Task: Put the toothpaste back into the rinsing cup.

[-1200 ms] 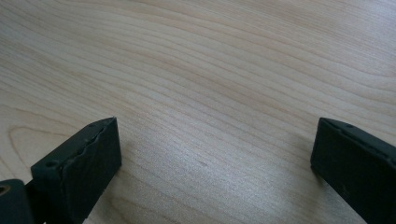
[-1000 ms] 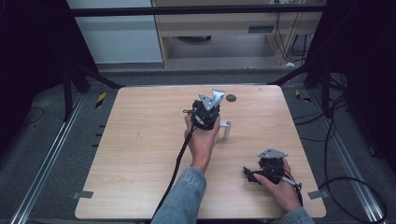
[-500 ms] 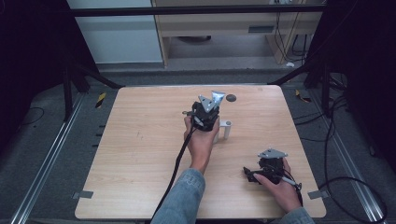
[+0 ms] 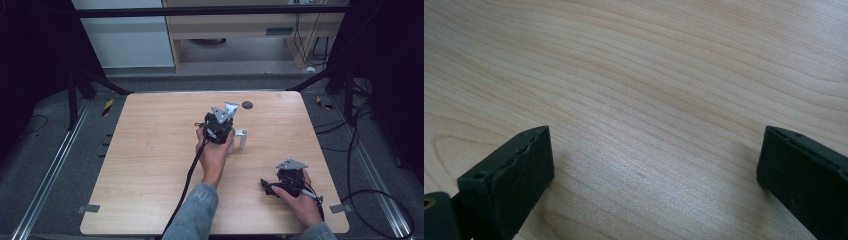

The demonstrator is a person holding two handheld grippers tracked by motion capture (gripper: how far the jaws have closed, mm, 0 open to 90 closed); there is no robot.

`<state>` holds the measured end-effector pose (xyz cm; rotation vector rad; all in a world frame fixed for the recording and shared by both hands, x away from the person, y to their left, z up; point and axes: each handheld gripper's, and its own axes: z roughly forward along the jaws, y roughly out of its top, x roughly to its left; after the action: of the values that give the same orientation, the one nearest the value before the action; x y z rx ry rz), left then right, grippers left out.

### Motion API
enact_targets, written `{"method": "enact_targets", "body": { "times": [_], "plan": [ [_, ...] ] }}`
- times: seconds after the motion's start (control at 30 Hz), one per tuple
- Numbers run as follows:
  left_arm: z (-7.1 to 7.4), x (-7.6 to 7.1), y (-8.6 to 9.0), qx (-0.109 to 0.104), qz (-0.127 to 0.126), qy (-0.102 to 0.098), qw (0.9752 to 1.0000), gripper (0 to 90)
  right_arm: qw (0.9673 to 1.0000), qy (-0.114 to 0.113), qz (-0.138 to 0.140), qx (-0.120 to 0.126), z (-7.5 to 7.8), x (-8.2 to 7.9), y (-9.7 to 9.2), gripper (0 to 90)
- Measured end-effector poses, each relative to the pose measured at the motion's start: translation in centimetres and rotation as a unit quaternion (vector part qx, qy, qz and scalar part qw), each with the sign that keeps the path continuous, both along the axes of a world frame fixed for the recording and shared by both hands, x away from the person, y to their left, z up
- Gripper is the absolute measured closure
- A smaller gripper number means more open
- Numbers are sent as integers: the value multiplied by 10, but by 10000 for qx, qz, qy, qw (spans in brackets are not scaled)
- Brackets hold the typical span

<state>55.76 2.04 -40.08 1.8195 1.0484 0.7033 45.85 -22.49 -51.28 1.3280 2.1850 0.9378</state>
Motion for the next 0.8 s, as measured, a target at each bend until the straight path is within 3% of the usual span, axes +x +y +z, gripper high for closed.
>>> {"method": "enact_targets", "body": {
  "times": [0.8],
  "plan": [
    [-9,4,1,121,14,221,9997,772,10000,4,-1,-5,0,0,0,20]
  ]
}}
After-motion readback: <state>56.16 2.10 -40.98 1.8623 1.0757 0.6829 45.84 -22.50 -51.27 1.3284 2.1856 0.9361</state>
